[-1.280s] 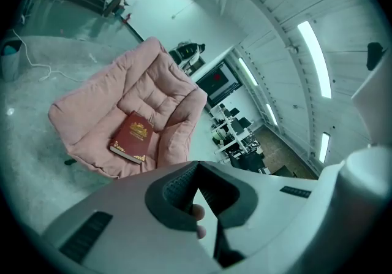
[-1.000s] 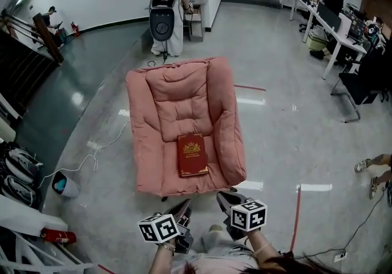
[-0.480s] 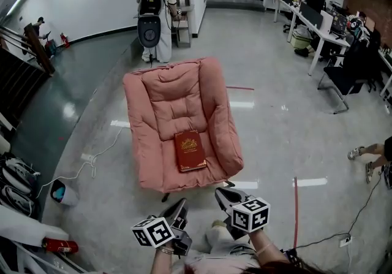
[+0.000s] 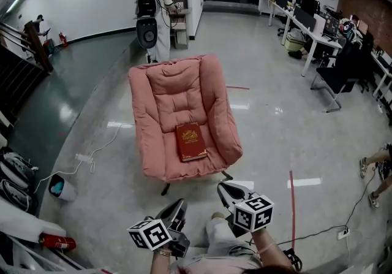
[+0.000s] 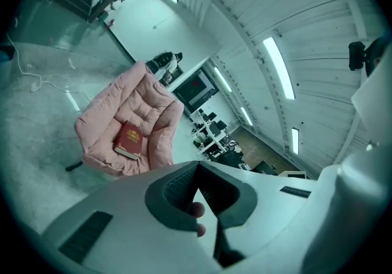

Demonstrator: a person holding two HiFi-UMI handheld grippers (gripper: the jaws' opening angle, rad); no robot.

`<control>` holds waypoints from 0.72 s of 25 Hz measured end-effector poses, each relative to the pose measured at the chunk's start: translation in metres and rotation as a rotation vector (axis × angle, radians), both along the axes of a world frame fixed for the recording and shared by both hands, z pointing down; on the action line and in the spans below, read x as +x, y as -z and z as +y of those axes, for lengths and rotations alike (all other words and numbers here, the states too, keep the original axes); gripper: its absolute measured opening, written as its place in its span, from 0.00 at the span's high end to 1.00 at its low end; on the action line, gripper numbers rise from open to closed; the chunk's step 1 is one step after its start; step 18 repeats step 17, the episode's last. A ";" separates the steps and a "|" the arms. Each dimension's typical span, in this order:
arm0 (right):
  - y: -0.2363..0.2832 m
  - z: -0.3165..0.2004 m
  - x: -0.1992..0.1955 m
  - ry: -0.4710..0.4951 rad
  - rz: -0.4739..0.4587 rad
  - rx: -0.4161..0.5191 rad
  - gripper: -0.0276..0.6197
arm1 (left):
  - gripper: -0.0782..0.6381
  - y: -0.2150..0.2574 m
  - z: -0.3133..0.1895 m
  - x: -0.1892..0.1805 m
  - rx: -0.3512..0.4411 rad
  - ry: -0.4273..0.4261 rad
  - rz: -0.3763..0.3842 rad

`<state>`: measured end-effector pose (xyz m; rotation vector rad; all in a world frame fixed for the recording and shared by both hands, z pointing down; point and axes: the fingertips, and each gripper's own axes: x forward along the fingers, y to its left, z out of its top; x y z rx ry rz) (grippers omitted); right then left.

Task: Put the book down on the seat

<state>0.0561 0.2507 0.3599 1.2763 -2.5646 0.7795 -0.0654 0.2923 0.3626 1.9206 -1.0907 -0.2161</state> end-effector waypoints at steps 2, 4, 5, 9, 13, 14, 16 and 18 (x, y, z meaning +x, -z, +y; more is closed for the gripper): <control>0.005 0.013 -0.001 -0.008 0.002 0.014 0.93 | 0.89 0.002 0.012 -0.004 0.009 -0.005 -0.017; 0.011 0.025 -0.003 -0.013 0.001 0.032 0.93 | 0.89 0.005 0.023 -0.006 0.020 -0.016 -0.033; 0.015 0.030 -0.003 -0.014 0.002 0.043 0.93 | 0.89 0.007 0.028 -0.006 0.027 -0.022 -0.037; 0.028 0.050 -0.006 -0.024 0.010 0.091 0.93 | 0.89 0.017 0.045 -0.006 0.055 -0.045 -0.044; 0.037 0.064 -0.007 -0.038 0.018 0.129 0.93 | 0.89 0.024 0.055 -0.007 0.081 -0.036 -0.035; 0.038 0.067 -0.007 -0.040 0.025 0.136 0.93 | 0.89 0.025 0.058 -0.007 0.087 -0.032 -0.031; 0.040 0.075 -0.007 -0.044 0.035 0.146 0.93 | 0.89 0.027 0.063 -0.008 0.105 -0.023 -0.034; 0.041 0.079 -0.007 -0.045 0.038 0.150 0.93 | 0.89 0.028 0.066 -0.008 0.116 -0.019 -0.038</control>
